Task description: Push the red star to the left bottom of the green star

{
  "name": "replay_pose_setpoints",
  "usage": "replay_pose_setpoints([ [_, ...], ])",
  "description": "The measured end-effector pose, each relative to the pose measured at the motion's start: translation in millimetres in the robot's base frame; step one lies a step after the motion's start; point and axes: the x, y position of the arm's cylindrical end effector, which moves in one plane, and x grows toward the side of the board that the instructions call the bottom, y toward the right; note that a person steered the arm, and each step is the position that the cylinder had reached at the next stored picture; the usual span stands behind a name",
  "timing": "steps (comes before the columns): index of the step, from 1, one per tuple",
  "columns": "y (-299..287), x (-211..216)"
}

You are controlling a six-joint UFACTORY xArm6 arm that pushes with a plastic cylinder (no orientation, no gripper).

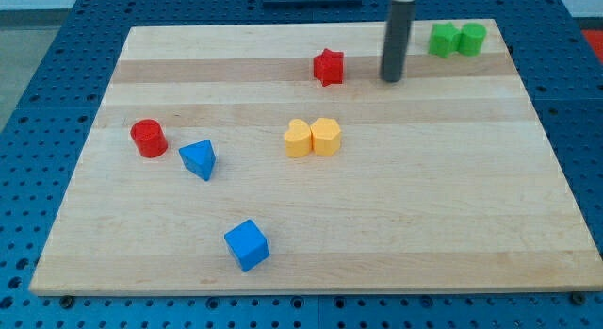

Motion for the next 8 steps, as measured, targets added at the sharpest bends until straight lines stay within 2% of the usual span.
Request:
replay_pose_setpoints([
  [1, 7, 6],
  [4, -130, 89],
  [5, -151, 90],
  [6, -151, 25],
  [8, -140, 16],
])
